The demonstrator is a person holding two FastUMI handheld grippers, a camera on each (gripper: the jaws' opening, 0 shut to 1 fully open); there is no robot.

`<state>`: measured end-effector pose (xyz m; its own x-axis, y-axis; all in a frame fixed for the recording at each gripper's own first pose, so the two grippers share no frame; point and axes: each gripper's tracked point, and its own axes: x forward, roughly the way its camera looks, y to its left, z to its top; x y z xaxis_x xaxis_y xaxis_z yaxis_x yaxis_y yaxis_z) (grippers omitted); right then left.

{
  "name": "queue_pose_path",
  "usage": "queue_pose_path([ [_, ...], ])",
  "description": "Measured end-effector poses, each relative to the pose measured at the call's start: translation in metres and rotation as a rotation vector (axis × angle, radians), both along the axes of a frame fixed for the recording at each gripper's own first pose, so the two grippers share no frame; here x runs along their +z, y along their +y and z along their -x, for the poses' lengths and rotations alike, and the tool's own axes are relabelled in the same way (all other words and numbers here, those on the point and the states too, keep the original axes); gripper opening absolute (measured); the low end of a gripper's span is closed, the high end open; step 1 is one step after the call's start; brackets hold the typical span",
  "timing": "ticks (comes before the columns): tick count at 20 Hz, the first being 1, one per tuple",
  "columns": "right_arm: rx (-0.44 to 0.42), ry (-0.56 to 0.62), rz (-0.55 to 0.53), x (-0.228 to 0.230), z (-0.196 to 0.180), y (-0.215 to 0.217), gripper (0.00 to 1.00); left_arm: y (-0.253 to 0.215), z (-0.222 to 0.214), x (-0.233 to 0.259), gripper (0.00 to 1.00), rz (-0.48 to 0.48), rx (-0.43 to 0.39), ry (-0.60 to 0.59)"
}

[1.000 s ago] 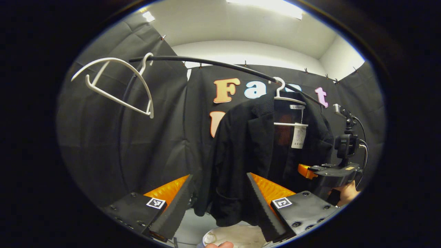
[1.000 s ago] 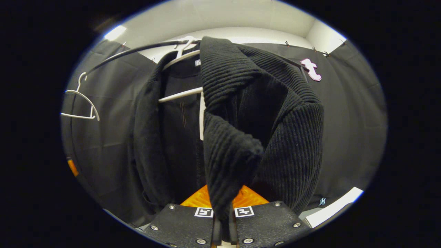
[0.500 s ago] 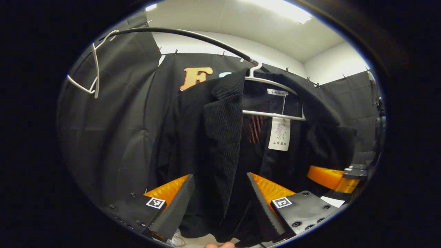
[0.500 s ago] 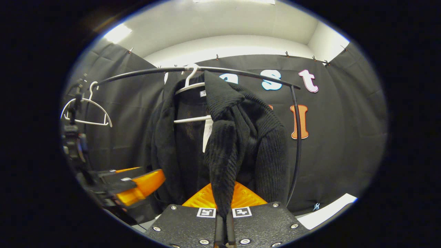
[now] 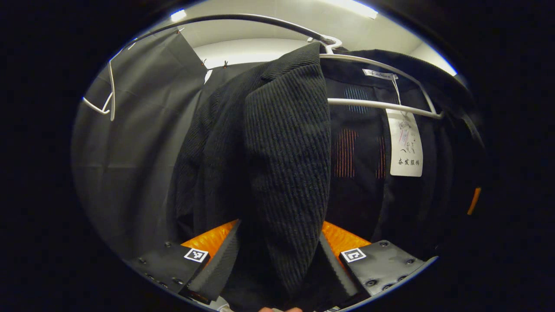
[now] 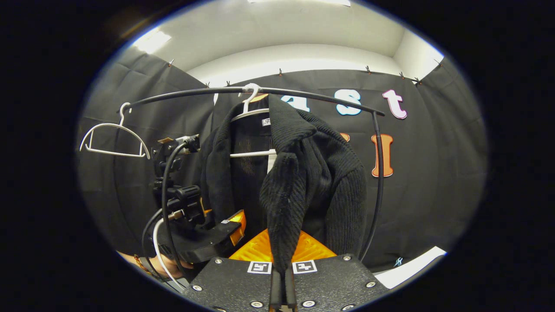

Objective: Grasp the clothes on the hanger with both hands and then place them into the laundry hamper below.

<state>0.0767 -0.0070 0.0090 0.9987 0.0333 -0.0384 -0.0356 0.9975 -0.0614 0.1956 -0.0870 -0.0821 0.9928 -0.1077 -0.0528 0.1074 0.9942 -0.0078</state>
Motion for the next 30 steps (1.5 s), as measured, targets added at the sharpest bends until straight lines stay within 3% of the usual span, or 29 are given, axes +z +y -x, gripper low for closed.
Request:
queue_pose_path([
  [1,0.001,0.001,-0.003,0.0,0.0,0.0,0.03,0.004,0.001,-0.001,0.88,-0.009,0.011,0.002],
  [7,-0.022,-0.018,0.011,-0.003,0.004,-0.009,0.04,0.032,0.014,0.01,0.14,0.029,0.023,-0.012],
  [8,-0.024,-0.026,0.023,-0.002,0.007,-0.011,0.04,0.032,0.021,0.014,0.17,0.037,-0.001,-0.016],
  [10,-0.064,-0.083,0.041,0.009,0.015,-0.018,0.04,0.043,0.031,0.025,0.11,0.04,0.02,-0.028],
  [11,-0.087,-0.117,0.04,0.017,0.02,-0.022,0.04,0.051,0.038,0.032,0.14,0.037,0.035,-0.041],
  [14,-0.087,-0.126,0.03,0.021,0.026,-0.023,0.04,0.066,0.055,0.06,0.11,0.002,0.085,-0.093],
  [17,-0.144,-0.149,0.071,0.037,0.027,-0.045,0.02,0.072,0.067,0.093,0.1,-0.034,0.079,-0.134],
  [21,-0.228,-0.228,0.106,0.081,0.034,-0.086,0.02,0.093,0.071,0.135,0.07,-0.042,0.147,-0.197],
  [22,-0.245,-0.25,0.118,0.093,0.032,-0.097,0.02,0.096,0.071,0.144,0.13,-0.04,0.157,-0.208],
  [24,-0.271,-0.264,0.134,0.111,0.022,-0.118,0.0,0.096,0.071,0.155,0.07,-0.034,0.157,-0.225],
  [30,-0.345,-0.323,0.155,0.165,-0.019,-0.171,0.02,0.094,0.069,0.167,0.1,-0.063,0.132,-0.213],
])
